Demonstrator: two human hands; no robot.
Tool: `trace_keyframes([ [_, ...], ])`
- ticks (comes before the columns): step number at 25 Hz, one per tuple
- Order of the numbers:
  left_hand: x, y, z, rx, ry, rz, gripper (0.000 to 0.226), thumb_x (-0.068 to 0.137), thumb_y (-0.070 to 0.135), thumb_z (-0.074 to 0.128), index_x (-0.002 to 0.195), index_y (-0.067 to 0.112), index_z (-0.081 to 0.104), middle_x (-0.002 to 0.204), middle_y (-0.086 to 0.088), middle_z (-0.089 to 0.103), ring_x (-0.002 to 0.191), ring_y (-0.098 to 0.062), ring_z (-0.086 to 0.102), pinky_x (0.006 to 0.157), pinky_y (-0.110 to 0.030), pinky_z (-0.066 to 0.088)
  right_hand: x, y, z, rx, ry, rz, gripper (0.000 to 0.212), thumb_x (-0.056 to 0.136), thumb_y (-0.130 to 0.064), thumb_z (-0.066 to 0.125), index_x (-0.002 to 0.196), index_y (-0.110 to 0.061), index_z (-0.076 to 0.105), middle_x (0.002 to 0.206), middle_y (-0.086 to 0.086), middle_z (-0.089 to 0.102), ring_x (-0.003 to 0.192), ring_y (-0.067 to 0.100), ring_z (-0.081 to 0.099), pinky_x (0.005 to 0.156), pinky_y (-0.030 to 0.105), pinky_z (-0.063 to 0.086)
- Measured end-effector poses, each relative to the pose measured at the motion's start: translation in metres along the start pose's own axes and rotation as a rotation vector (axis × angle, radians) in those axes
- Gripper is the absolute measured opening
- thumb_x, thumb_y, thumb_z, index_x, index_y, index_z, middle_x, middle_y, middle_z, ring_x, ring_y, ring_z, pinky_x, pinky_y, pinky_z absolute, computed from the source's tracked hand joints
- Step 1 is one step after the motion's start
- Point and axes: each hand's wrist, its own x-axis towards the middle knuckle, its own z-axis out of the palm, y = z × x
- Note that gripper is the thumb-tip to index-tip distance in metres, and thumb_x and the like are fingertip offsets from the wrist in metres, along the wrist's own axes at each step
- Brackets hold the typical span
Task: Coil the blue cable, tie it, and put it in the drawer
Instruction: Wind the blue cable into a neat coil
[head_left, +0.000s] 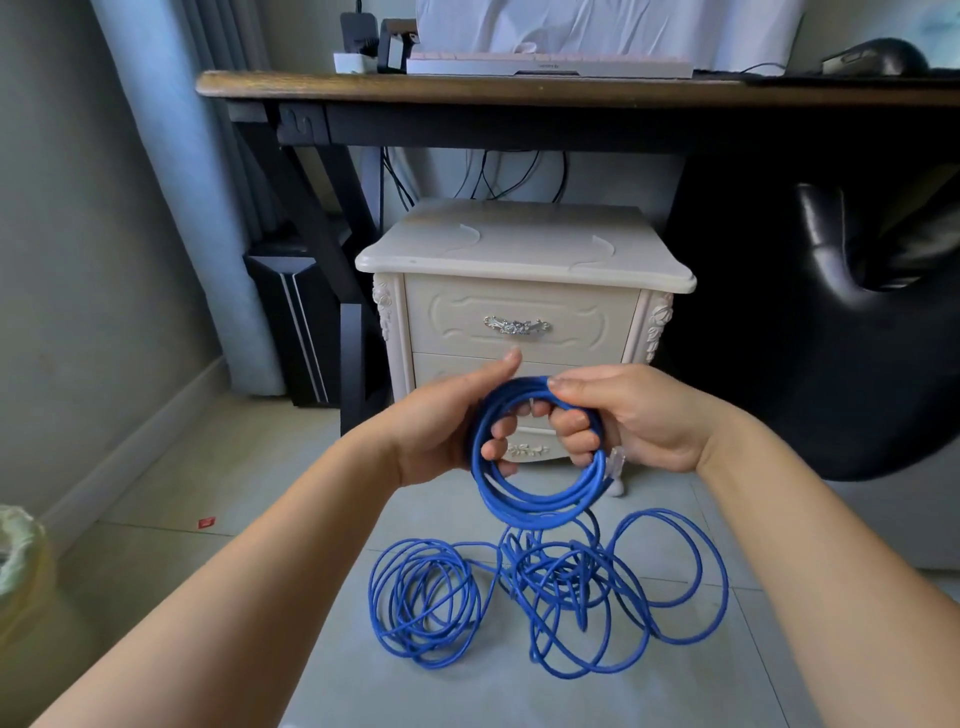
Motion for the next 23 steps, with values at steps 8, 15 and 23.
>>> trace_keyframes([
  [8,0.009,0.003,0.015,-0.035,0.239,0.184,0.045,0.099,0.046,0.048,0.062,0.021,0.041,0.057,0.005,0.018,0.045,-0.010,0.017,0.043,-0.021,0.023,0.004,0.004,0.006,0.283,0.081,-0.057,0.053,0.092,-0.055,0.041,0.102,-0.007,0.062,0.068,0.010,0.059,0.058,0.022,0.058,0.062,0.031,0.052],
  [15,0.011,0.004,0.007,-0.295,0.335,0.216,0.044,0.098,0.048,0.047,0.065,0.023,0.033,0.054,0.008,0.017,0.040,-0.007,0.016,0.038,-0.018,0.020,0.021,0.038,0.002,0.057,0.239,-0.085,0.073,0.094,-0.063,0.026,0.067,-0.017,0.075,0.077,0.016,0.067,0.075,0.032,0.060,0.092,0.046,0.049],
  [23,0.016,0.008,0.001,-0.140,0.477,0.280,0.045,0.099,0.047,0.049,0.064,0.021,0.038,0.053,0.007,0.021,0.045,-0.010,0.018,0.042,-0.022,0.021,0.008,0.013,-0.002,0.063,0.465,-0.317,0.016,0.099,-0.006,0.046,0.089,-0.009,0.059,0.071,0.002,0.054,0.054,0.009,0.047,0.045,0.019,0.037],
])
